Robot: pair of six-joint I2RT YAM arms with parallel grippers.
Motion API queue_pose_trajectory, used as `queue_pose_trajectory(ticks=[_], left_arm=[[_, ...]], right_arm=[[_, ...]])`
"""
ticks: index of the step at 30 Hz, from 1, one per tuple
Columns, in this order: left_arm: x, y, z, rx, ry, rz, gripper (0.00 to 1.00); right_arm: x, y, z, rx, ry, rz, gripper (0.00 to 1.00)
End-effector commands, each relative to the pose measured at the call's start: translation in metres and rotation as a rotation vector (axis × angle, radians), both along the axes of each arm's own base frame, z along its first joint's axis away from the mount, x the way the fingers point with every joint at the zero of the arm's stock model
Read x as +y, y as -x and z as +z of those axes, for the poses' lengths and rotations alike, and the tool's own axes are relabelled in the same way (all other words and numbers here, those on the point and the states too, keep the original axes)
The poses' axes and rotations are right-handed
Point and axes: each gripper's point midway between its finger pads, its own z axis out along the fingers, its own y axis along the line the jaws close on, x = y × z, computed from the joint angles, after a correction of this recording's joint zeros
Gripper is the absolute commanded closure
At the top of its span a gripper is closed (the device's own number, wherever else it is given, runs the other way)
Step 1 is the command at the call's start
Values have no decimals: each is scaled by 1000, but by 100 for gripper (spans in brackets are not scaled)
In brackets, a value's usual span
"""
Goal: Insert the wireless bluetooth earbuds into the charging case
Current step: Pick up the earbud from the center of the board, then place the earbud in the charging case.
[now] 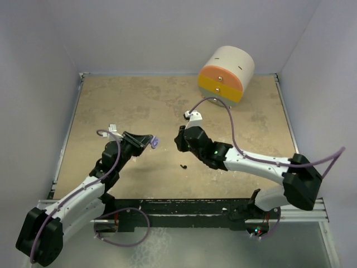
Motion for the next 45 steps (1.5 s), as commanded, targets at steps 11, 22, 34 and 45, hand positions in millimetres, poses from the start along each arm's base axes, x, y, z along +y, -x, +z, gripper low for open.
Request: queue_pose_trajectory(ticks=[11, 22, 34, 45], left_arm=[[-36, -25, 59, -151, 222, -82, 100], [-45, -27, 83, -180, 306, -109, 100], [-44, -22, 104, -228, 408, -119, 100], [-50, -18, 105, -238, 427, -142, 100]], right_arm=[[36, -16, 148, -419, -433, 104, 100], [42, -16, 155, -475, -511, 125, 100], [35, -12, 168, -495, -609, 119, 100], [36, -15, 166, -480, -634, 112, 100]])
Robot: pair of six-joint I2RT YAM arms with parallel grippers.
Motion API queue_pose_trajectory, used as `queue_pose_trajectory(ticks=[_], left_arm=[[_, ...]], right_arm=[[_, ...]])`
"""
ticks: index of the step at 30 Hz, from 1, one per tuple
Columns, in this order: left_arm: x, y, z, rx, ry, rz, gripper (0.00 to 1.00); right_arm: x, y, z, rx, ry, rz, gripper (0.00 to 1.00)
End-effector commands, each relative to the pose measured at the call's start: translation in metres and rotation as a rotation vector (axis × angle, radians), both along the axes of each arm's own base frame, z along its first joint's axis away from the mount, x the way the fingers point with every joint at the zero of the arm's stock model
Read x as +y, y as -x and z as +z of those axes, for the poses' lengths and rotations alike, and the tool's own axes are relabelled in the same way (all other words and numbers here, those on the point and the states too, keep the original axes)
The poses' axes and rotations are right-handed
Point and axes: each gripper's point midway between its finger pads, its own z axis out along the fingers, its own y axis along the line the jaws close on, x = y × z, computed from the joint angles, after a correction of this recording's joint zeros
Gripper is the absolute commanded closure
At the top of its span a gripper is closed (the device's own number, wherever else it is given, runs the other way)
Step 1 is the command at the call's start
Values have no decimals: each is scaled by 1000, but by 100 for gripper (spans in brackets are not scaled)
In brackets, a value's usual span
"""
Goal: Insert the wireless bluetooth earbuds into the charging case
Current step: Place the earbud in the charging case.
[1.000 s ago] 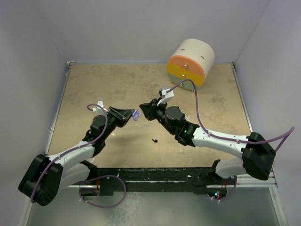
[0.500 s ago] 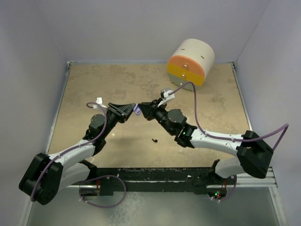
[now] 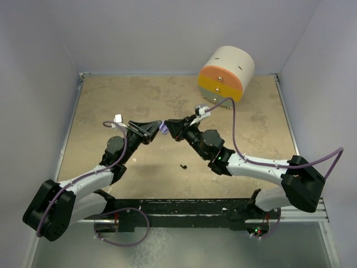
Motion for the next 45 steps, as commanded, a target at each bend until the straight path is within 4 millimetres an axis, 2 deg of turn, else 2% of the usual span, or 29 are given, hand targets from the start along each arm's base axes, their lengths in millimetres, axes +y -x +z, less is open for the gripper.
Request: queue_pose_trajectory(ticks=[1, 25, 45], left_arm=[[-4, 4, 28, -82, 65, -20, 100], [-9, 3, 39, -108, 72, -24, 100], [-10, 4, 50, -131, 87, -23, 100]], right_arm=[[-2, 1, 24, -40, -80, 13, 100], [0, -1, 8, -9, -83, 39, 100], [-8, -1, -6, 38, -85, 13, 98]])
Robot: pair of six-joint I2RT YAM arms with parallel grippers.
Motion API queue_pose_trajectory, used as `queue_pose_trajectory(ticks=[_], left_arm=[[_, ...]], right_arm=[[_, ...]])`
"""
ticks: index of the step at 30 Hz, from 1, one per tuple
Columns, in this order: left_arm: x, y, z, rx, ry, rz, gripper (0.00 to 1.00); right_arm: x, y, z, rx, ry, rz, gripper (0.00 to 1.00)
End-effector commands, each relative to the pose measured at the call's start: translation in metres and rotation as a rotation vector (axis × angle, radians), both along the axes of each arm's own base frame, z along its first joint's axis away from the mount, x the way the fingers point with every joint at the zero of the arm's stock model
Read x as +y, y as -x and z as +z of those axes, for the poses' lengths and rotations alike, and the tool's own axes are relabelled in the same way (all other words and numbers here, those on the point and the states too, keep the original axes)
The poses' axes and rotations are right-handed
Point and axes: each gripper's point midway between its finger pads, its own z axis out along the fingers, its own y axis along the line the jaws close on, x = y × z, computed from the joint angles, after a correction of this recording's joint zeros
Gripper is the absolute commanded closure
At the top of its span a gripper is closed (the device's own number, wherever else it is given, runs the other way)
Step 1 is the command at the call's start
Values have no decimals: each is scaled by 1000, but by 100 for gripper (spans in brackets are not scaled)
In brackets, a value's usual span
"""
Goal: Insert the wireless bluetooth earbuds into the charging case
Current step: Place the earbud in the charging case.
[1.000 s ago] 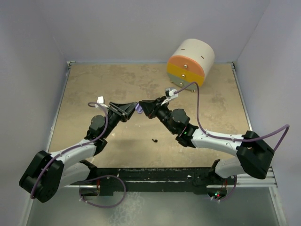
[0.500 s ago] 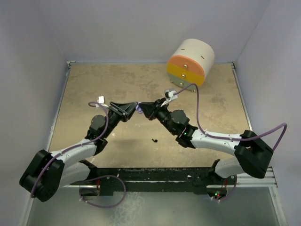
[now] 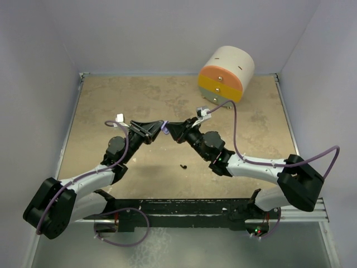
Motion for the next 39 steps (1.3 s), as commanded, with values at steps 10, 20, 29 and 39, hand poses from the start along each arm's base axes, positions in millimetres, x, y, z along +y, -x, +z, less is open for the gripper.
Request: queue_pose_trajectory(ticks=[10, 20, 29, 39], left_arm=[[-3, 1, 39, -99, 65, 1, 100], [-3, -1, 29, -77, 54, 11, 100], [0, -8, 32, -67, 52, 43, 100], [17, -27, 45, -21, 111, 178, 100]], right_arm=[[-15, -3, 24, -26, -51, -59, 77], [-37, -2, 40, -46, -53, -128, 66], [-56, -9, -6, 121, 40, -238, 40], [-67, -14, -67, 191, 100, -324, 6]])
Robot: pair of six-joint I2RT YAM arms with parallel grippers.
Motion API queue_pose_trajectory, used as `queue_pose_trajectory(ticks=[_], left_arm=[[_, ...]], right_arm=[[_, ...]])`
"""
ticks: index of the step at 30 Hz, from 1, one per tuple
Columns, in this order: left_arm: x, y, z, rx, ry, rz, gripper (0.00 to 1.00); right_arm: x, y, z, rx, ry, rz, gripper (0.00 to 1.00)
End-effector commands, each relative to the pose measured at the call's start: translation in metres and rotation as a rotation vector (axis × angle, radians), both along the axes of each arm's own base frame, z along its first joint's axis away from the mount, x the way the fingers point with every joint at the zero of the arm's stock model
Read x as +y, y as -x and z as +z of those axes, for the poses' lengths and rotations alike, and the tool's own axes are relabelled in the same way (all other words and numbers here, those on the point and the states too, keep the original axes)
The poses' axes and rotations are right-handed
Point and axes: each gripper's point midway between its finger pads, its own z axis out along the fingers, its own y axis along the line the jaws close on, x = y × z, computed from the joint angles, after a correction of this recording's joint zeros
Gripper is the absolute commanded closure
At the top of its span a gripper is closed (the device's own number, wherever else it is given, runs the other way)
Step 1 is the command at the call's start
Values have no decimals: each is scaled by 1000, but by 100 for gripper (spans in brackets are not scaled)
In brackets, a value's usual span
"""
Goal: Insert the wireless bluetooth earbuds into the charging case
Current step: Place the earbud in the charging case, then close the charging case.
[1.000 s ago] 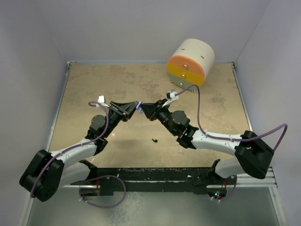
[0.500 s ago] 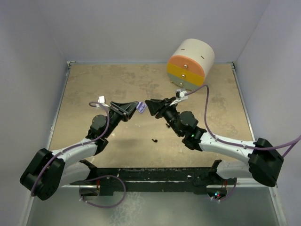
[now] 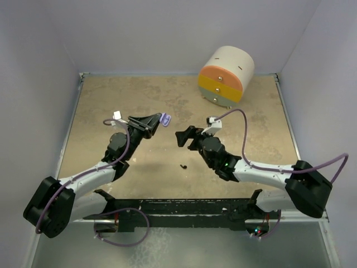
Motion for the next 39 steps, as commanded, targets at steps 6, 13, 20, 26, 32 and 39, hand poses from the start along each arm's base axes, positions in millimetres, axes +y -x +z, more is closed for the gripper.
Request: queue_pose_trajectory(ticks=[6, 13, 20, 26, 32, 39], left_arm=[[15, -21, 23, 69, 135, 174, 100], [14, -33, 14, 180, 182, 264, 100], [12, -34, -10, 268, 171, 323, 100], [5, -36, -22, 297, 161, 336, 100], [-3, -37, -32, 315, 145, 328, 100], [1, -30, -53, 347, 125, 329, 100]], right_arm=[[15, -24, -4, -148, 58, -55, 0], [26, -32, 4, -294, 65, -39, 0], [34, -39, 9, -373, 72, -47, 0], [48, -45, 6, -404, 82, -30, 0], [52, -49, 3, -406, 80, -37, 0], [46, -52, -1, -388, 79, -76, 0]])
